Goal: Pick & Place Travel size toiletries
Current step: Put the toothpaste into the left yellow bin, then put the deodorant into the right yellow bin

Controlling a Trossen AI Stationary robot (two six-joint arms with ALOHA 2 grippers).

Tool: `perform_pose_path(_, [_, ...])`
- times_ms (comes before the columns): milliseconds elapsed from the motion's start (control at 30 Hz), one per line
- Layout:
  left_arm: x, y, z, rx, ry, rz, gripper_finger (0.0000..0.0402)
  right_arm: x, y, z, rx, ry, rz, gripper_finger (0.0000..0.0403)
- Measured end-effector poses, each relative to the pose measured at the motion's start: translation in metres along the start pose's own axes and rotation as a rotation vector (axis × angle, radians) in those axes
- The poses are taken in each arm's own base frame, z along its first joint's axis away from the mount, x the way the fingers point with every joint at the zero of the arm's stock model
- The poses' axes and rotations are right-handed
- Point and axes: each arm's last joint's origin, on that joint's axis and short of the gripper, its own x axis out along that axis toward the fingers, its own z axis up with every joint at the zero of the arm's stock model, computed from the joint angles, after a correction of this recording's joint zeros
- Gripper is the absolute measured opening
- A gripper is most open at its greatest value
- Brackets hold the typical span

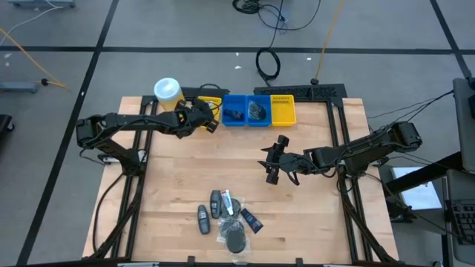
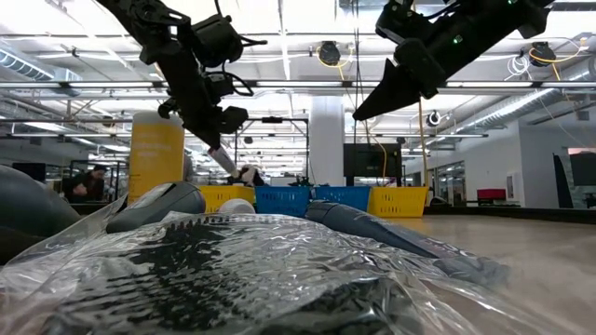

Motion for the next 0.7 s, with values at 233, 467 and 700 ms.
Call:
perform_pose_path(233, [0.0001,0.0,-0.0001,-0.012,0.003,-0.006,0.0,0.0,0.0,0.0,-0.004,0.0,0.0,0.0215])
perform_pose_path(467, [0.0001,-0.0003,-0.0004,-0.005,0.01,-0.019,0.0013,0.0,0.0,0.0,-0.004,0.0,0.0,0.0215])
perform_pose_path(700, [0.0001,0.0001,-0.0008,0.007,0.011,-0.01,0.0062,0.0,0.0,0.0,-0.004,0.0,0.0,0.0215])
